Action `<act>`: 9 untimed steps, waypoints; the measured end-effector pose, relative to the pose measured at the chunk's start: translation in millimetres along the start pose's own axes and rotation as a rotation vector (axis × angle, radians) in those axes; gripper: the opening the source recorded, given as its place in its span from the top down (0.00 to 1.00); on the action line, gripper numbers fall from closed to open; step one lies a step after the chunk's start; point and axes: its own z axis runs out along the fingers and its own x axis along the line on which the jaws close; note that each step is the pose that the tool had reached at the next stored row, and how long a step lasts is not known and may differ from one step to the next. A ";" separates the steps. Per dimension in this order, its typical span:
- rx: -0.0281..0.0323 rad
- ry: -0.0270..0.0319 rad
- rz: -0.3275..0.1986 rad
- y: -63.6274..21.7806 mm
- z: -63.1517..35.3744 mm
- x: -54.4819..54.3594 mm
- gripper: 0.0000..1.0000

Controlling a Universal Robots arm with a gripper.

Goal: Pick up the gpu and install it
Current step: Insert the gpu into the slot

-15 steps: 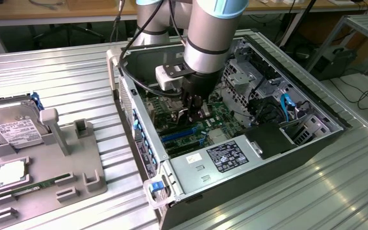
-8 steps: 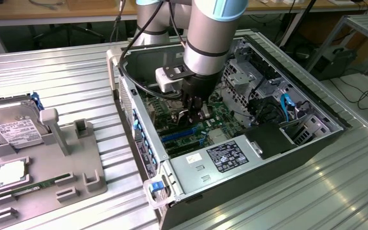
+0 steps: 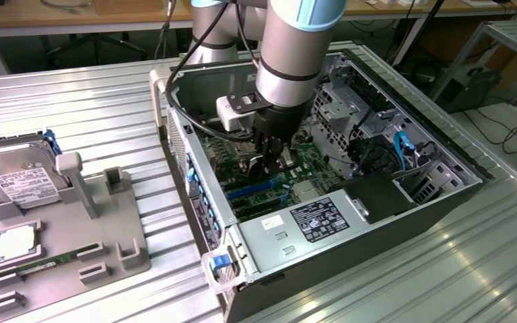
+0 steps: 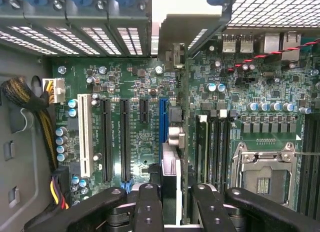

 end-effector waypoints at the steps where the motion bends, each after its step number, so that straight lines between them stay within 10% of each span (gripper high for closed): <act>1: 0.0001 -0.0002 0.000 0.0 0.2 1.8 0.72; 9: 0.0023 0.0000 0.000 2.4 4.2 4.4 0.72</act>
